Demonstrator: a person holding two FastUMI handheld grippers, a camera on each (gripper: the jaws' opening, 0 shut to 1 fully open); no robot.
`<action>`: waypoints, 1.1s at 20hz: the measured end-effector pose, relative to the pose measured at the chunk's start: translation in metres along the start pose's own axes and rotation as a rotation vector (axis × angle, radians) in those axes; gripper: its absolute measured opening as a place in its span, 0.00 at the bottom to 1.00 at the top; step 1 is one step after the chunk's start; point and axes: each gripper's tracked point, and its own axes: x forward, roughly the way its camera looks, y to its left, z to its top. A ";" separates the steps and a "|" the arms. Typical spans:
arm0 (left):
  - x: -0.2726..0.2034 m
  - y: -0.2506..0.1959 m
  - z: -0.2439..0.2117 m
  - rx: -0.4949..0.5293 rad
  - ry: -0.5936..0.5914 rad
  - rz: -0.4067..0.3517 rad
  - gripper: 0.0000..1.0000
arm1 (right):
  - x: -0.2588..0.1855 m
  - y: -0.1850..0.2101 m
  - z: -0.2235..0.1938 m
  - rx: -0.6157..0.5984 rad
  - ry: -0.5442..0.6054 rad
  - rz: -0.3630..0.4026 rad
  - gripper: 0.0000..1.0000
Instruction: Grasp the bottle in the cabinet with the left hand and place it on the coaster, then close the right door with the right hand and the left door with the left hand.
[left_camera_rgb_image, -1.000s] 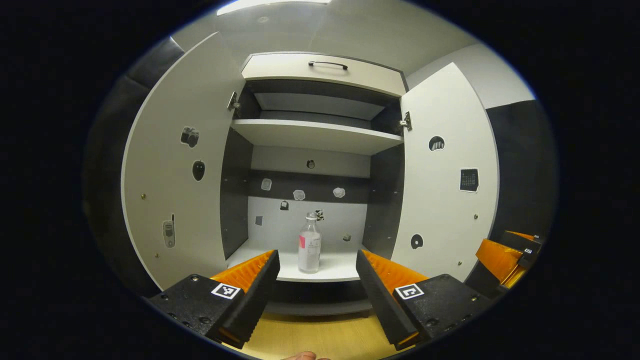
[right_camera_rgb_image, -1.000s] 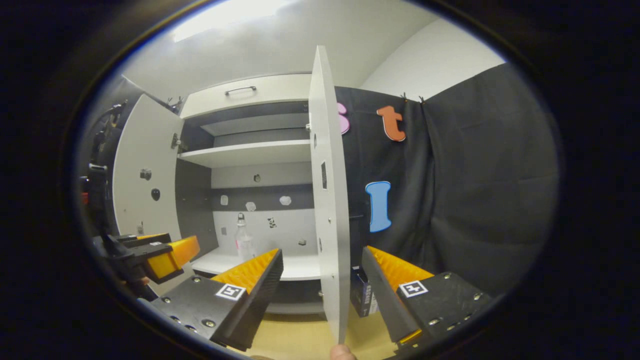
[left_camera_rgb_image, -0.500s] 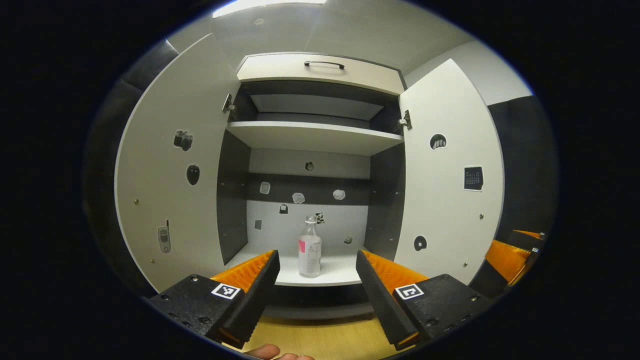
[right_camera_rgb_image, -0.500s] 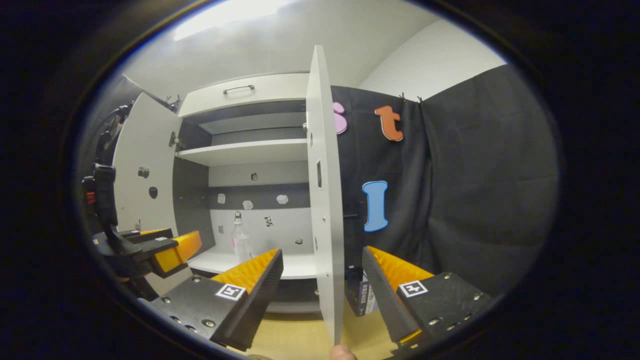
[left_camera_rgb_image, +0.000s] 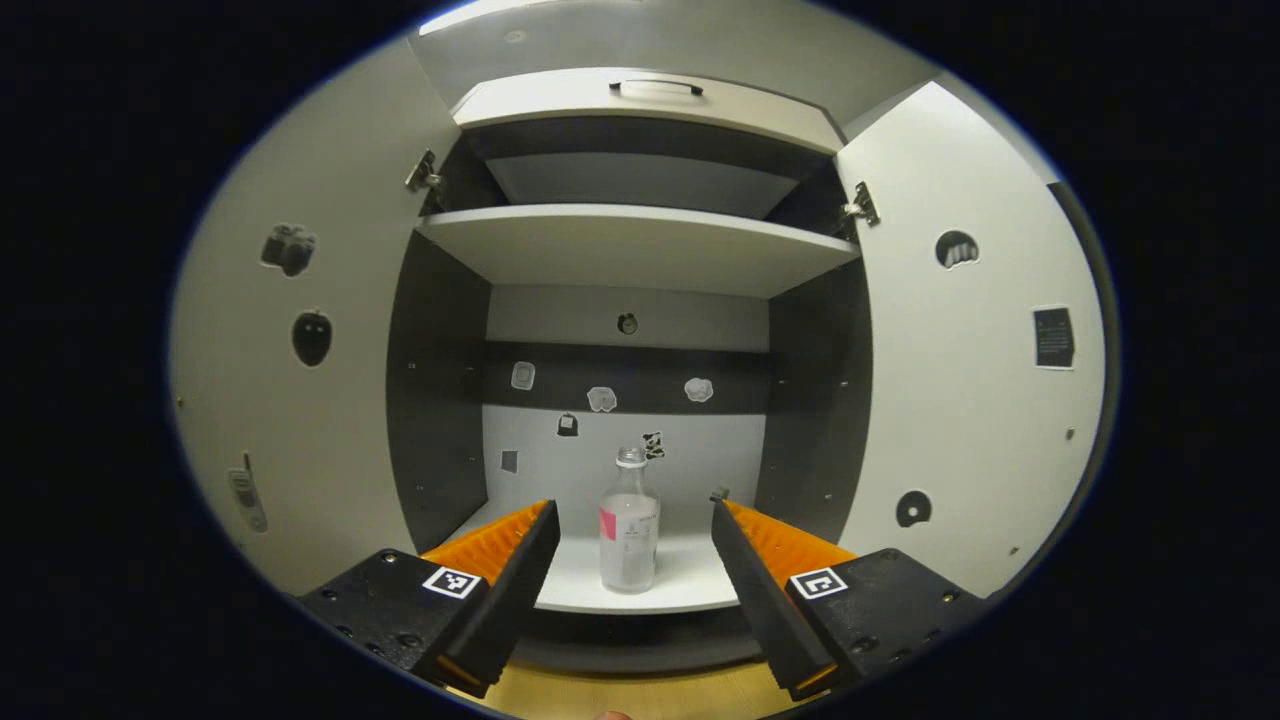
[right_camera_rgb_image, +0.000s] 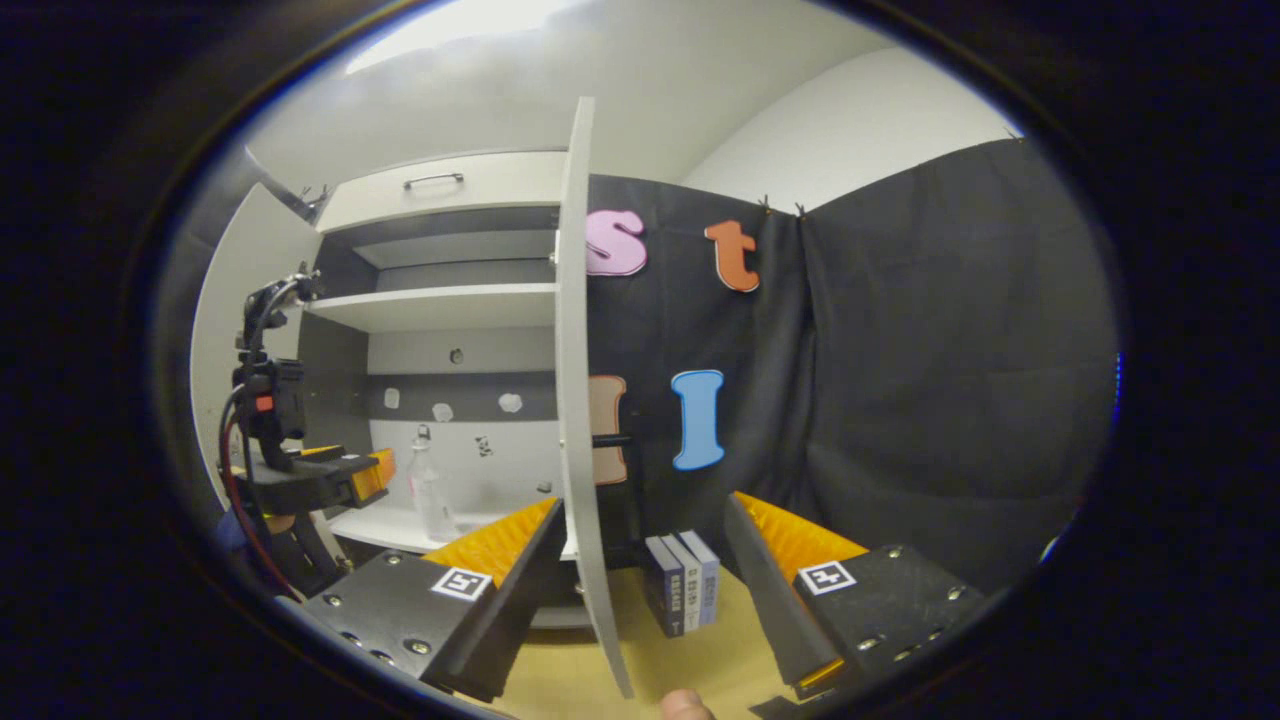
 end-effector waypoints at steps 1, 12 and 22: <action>0.014 0.000 -0.003 0.002 0.007 0.003 0.96 | 0.005 -0.012 0.001 -0.001 0.000 -0.021 0.96; 0.130 0.010 -0.055 -0.009 0.151 0.051 0.97 | 0.024 -0.044 0.001 -0.041 0.032 -0.156 0.96; 0.136 0.015 -0.060 -0.036 0.162 0.013 0.77 | 0.025 -0.041 0.003 -0.030 0.031 -0.132 0.96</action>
